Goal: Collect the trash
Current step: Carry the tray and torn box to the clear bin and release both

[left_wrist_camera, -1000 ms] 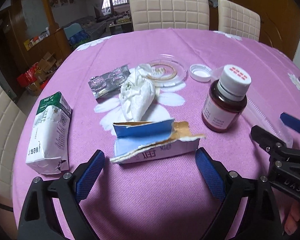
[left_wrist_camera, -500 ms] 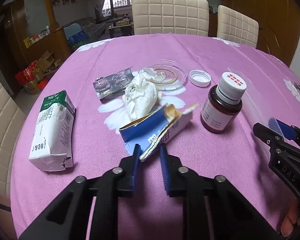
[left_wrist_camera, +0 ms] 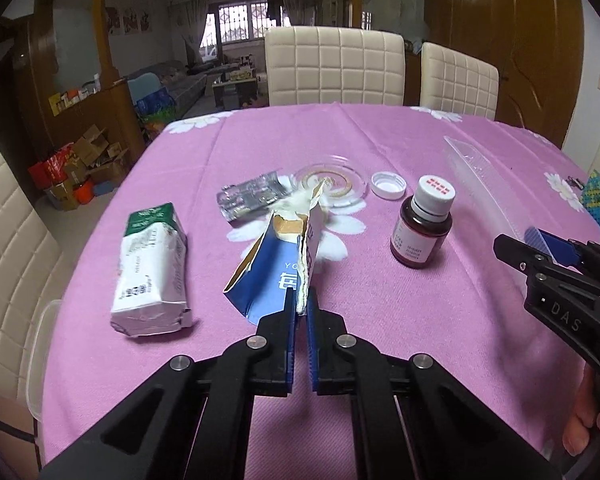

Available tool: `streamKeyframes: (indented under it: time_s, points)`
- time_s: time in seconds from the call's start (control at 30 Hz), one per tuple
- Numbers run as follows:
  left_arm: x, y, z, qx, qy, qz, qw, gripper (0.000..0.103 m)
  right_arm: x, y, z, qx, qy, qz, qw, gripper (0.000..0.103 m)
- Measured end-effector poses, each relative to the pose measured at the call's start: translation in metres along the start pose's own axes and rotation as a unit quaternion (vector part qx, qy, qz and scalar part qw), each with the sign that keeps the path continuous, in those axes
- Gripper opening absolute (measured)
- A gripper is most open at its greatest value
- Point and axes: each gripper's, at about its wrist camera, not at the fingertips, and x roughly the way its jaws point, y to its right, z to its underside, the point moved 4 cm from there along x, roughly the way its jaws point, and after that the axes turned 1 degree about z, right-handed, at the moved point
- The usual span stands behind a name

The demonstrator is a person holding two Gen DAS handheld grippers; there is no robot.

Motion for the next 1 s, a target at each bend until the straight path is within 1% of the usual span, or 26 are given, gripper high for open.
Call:
streamKeyframes:
  time_s: [0.07,0.17,0.27,0.4,0.53,0.7,0.87,1.0]
  points:
    - [-0.008,-0.004,0.0,0.0,0.01,-0.005,0.9999,0.005,-0.008,-0.004,-0.002,-0.005,0.013,0.004,1.0,0.045]
    - [-0.021,-0.012,0.001,0.002,0.031,-0.024,0.9992,0.005,-0.021,-0.016,-0.005,-0.019,0.029,0.002,0.999,0.045]
    - [-0.03,-0.023,0.003,-0.003,0.039,-0.032,0.9987,0.005,-0.034,-0.035,-0.008,-0.039,0.047,-0.005,0.998,0.045]
    - [-0.041,-0.042,0.006,-0.015,0.047,-0.044,0.9978,0.005,-0.046,-0.068,-0.01,-0.072,0.058,-0.024,0.995,0.045]
    - [-0.049,-0.062,0.011,-0.029,0.054,-0.056,0.9965,0.005,-0.05,-0.103,-0.006,-0.108,0.062,-0.041,0.991,0.045]
    - [-0.055,-0.096,0.022,-0.057,0.052,-0.072,0.9944,0.005,-0.052,-0.146,-0.001,-0.14,0.059,-0.067,0.986,0.045]
    - [-0.057,-0.127,0.033,-0.074,0.049,-0.092,0.9918,0.005,-0.052,-0.183,0.004,-0.16,0.056,-0.087,0.982,0.045]
    - [-0.06,-0.144,0.038,-0.081,0.052,-0.104,0.99,0.005,-0.051,-0.209,0.007,-0.176,0.051,-0.099,0.978,0.045]
